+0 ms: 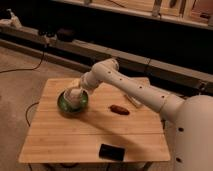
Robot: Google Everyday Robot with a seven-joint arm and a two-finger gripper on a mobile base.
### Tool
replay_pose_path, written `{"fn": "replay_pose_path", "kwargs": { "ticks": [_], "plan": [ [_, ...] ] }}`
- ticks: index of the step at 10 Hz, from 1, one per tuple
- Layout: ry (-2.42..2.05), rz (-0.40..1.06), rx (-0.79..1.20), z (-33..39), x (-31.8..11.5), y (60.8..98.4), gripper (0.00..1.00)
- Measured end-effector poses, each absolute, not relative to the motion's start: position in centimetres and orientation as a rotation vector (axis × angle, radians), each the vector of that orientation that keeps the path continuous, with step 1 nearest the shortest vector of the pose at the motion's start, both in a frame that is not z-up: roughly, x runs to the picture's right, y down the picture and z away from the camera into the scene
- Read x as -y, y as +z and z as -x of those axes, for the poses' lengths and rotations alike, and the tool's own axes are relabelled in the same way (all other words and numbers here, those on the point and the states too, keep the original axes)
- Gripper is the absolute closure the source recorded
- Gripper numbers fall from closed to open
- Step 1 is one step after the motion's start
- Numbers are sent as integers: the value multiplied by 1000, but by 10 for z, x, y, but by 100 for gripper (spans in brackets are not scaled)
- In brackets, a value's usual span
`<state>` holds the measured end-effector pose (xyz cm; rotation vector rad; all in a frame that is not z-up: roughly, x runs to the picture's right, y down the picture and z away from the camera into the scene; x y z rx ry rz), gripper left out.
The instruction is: Place the white sponge in the ceramic cup
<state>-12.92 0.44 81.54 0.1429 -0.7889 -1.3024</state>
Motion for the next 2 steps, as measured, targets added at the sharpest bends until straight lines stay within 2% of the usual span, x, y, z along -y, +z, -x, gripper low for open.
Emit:
{"fn": "replay_pose_path", "kwargs": {
  "ticks": [2],
  "plan": [
    [-1303, -143, 788, 129, -4, 815, 20]
  ]
}}
